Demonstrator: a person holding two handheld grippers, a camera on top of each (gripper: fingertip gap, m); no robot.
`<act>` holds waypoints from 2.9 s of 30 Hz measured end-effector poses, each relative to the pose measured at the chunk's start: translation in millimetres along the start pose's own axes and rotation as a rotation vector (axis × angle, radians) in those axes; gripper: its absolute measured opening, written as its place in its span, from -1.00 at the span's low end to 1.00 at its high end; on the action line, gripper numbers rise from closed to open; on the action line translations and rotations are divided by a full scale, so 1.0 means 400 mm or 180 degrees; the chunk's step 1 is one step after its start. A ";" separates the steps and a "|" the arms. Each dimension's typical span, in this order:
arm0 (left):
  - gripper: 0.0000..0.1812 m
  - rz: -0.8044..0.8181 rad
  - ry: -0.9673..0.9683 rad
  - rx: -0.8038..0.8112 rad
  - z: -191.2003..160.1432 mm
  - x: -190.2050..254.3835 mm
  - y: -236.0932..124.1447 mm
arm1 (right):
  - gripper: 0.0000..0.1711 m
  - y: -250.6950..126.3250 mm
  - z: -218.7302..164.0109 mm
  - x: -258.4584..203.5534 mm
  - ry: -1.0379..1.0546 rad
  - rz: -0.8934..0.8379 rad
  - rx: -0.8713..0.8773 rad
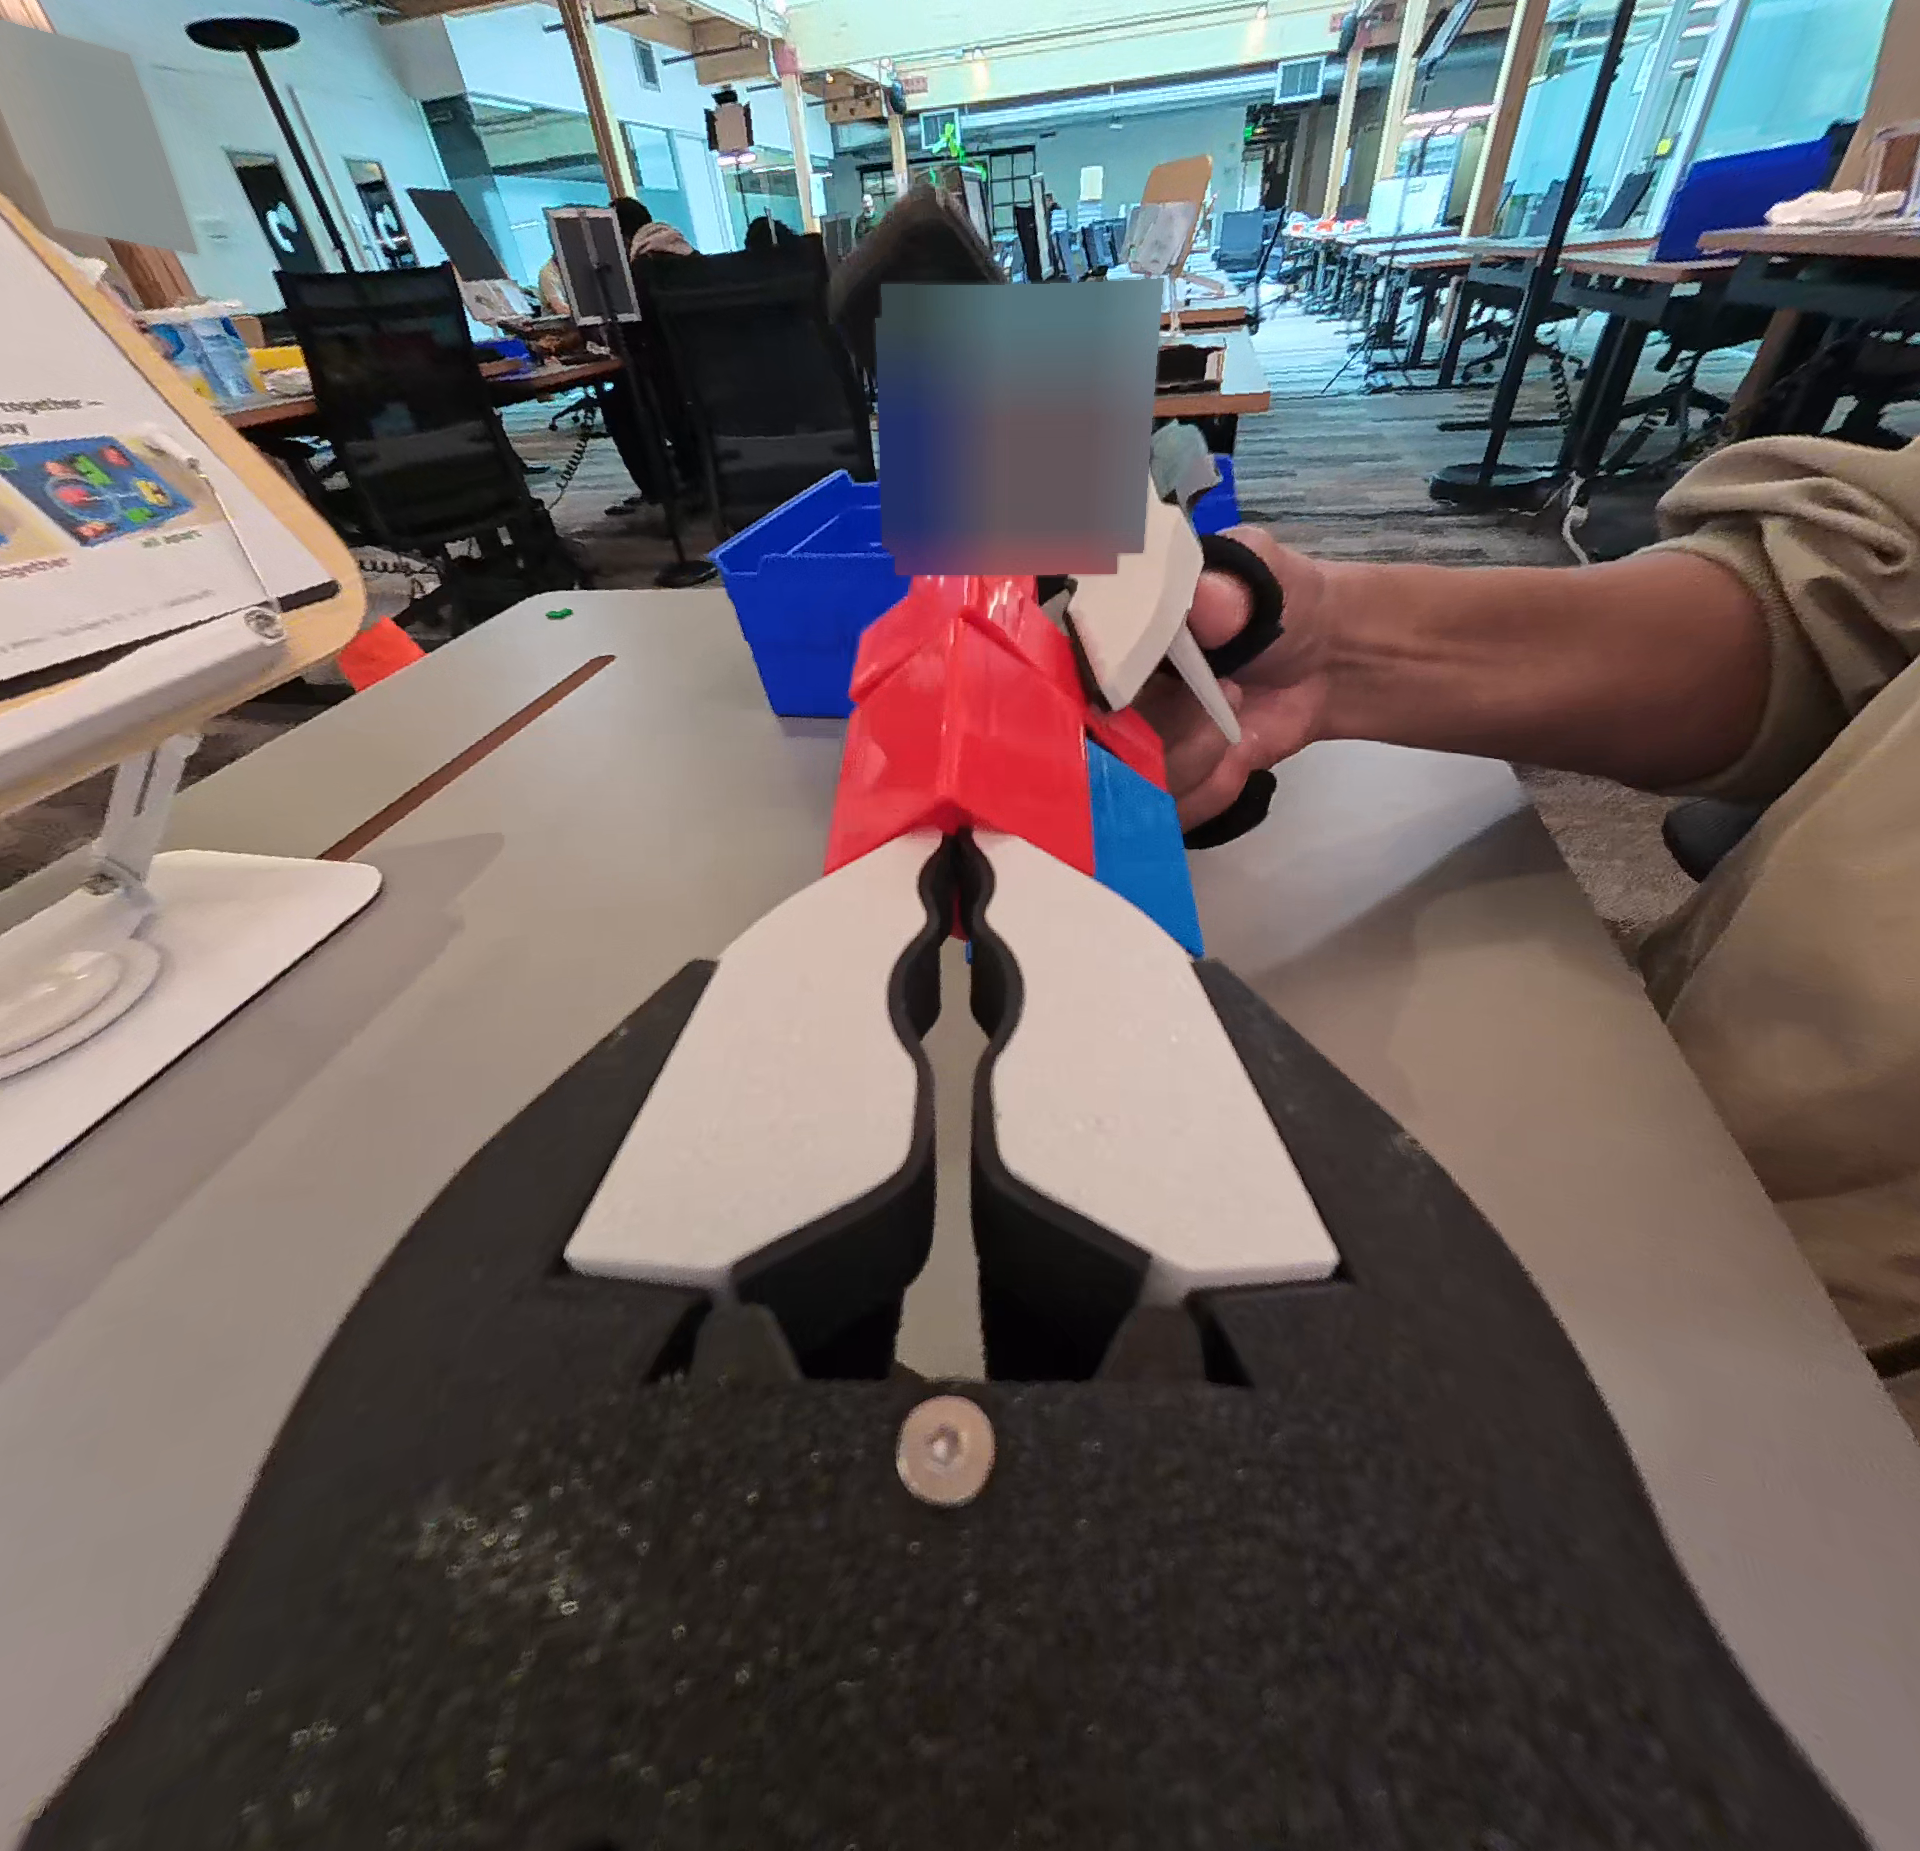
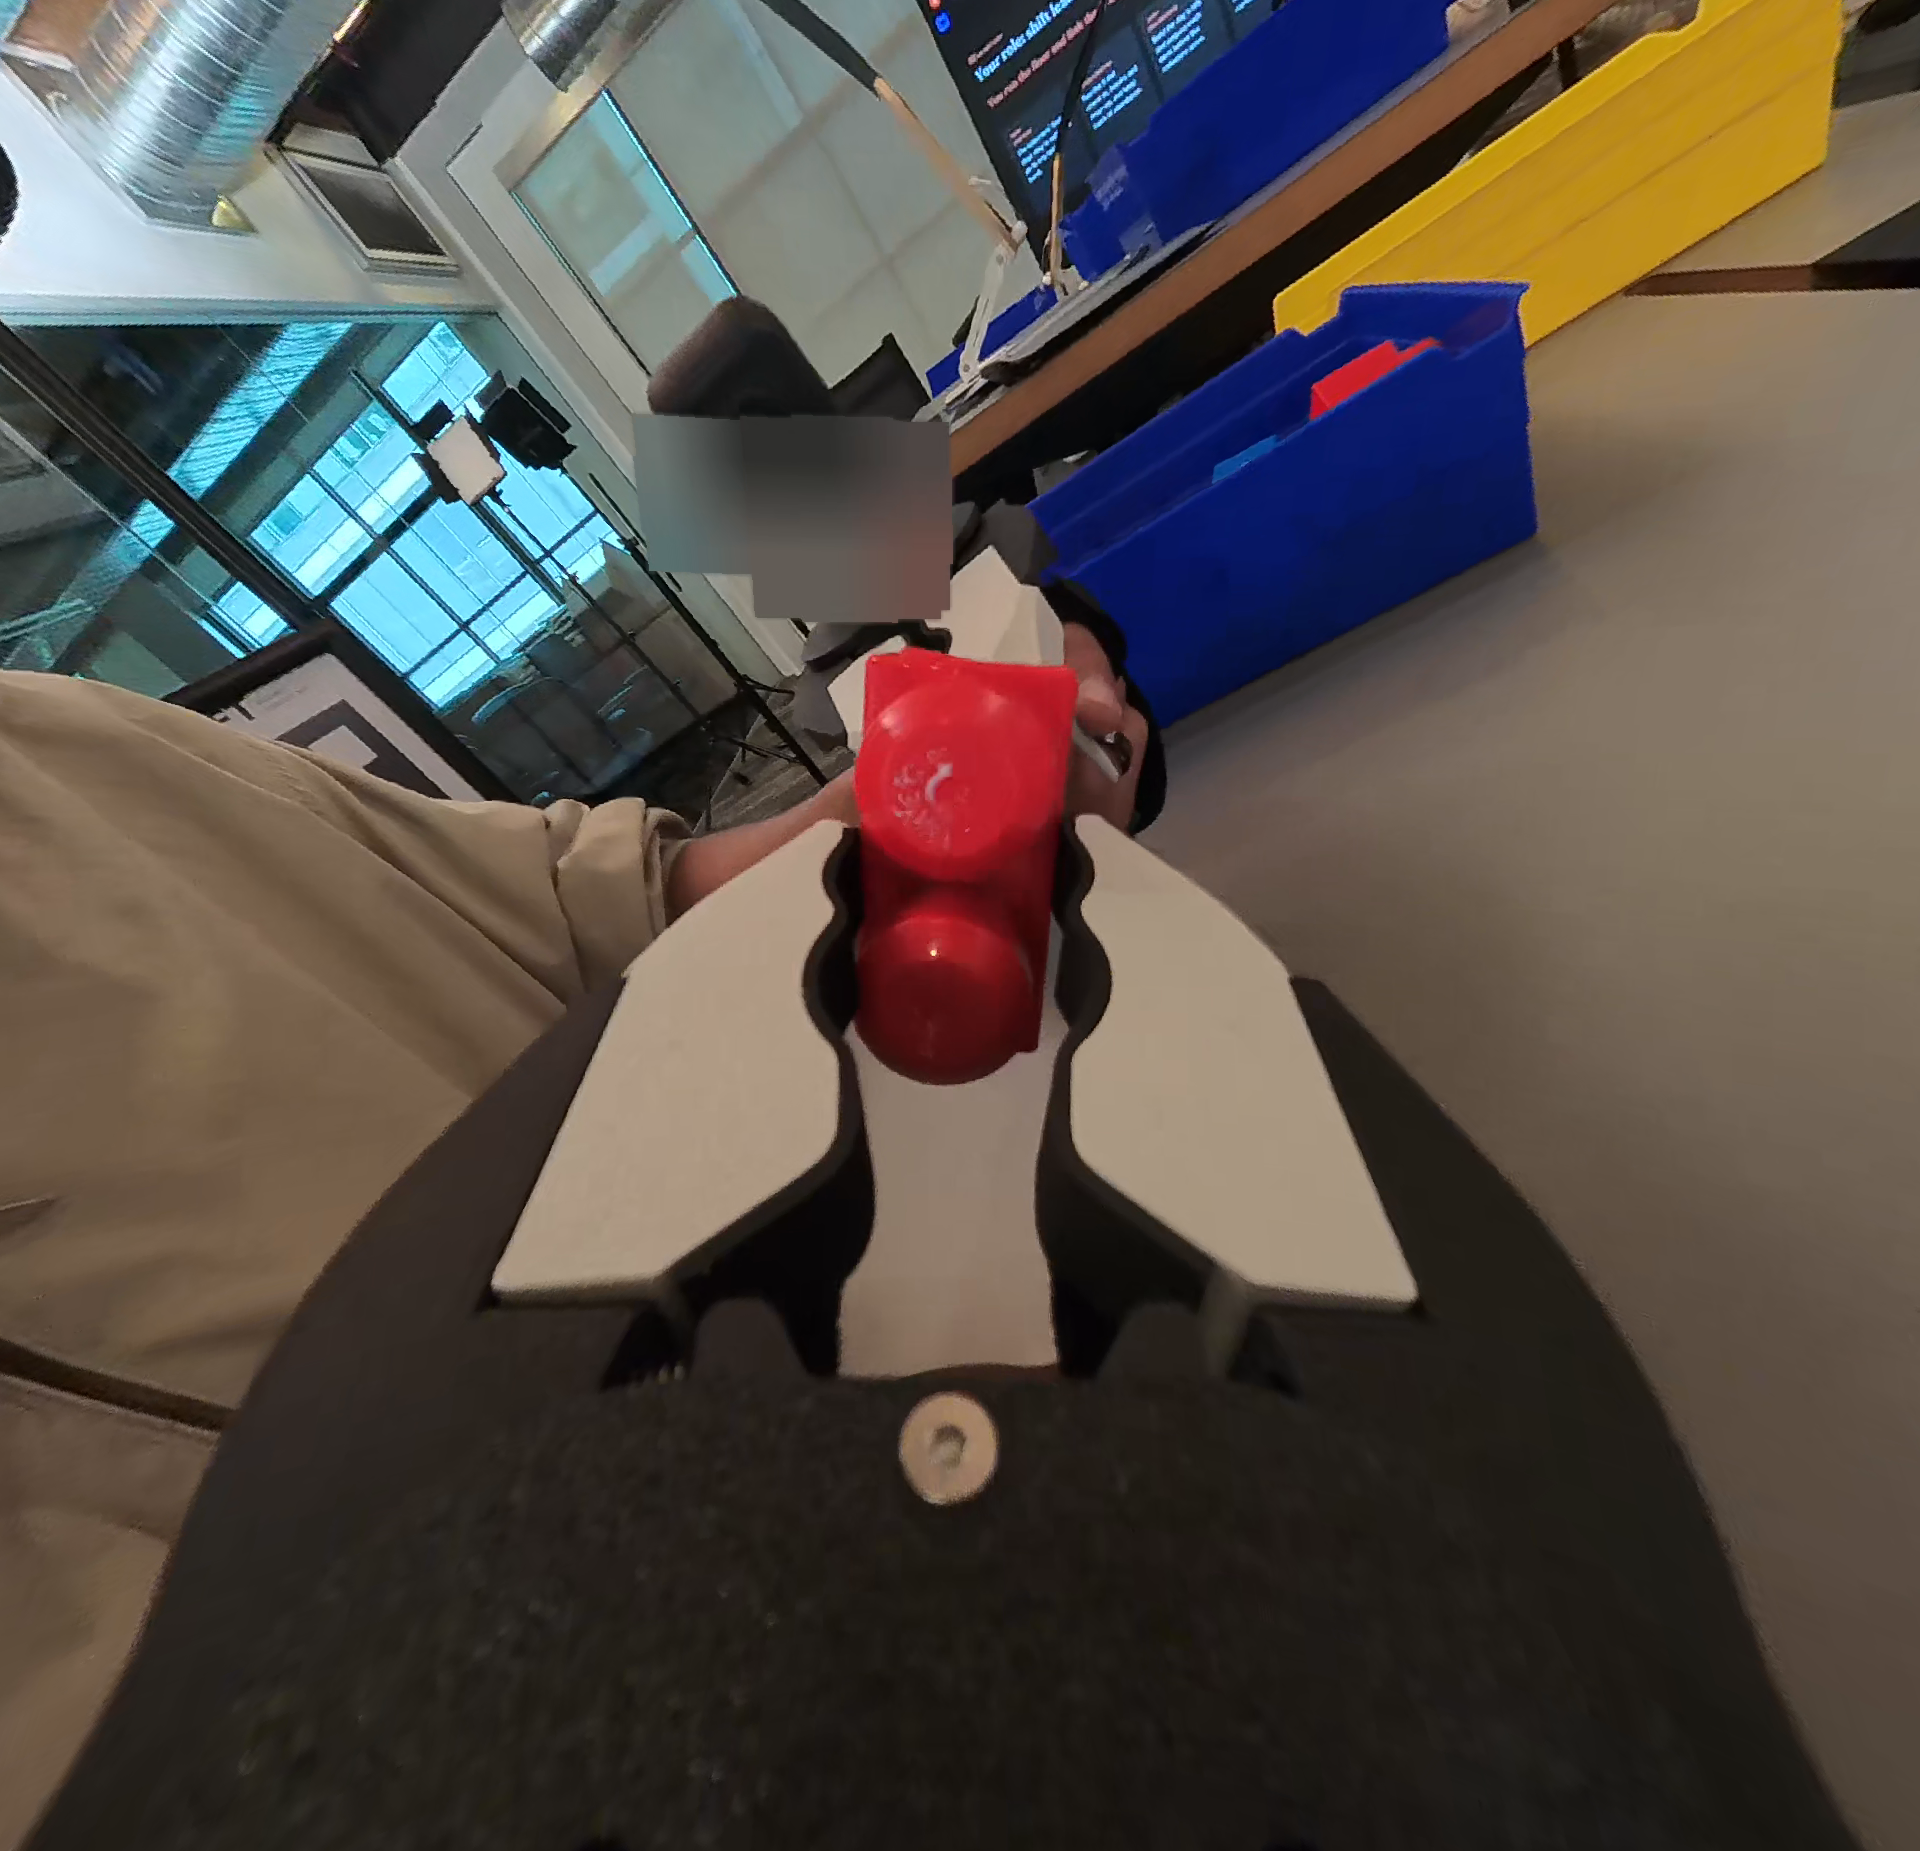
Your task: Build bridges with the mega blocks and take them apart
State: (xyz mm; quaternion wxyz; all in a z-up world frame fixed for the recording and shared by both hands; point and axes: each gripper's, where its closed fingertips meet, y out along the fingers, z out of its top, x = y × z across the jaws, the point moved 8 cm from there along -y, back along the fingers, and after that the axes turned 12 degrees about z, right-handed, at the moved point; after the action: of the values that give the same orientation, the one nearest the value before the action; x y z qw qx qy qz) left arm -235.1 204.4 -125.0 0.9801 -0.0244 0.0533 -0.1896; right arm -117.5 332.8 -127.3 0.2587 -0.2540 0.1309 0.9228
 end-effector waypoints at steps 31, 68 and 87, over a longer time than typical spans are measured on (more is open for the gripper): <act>-1.00 -0.0229 -0.0201 -0.0208 0.001 0.034 -0.014 | -0.59 0.002 -0.014 0.004 0.0106 0.0265 0.0467; -1.00 -0.0248 -0.0143 -0.0195 0.007 0.022 -0.015 | -0.59 0.004 -0.036 -0.005 0.0129 0.0199 0.0252; -1.00 0.0064 -0.0056 -0.0013 0.026 0.038 -0.060 | -0.59 -0.032 -0.041 0.007 0.0525 0.0572 0.0830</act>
State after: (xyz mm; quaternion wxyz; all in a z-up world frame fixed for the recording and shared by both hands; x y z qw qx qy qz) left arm -228.6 176.7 -114.7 0.9823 -0.0277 0.0452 -0.1794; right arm -106.0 338.3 -143.8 0.1943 -0.2804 0.2924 0.8934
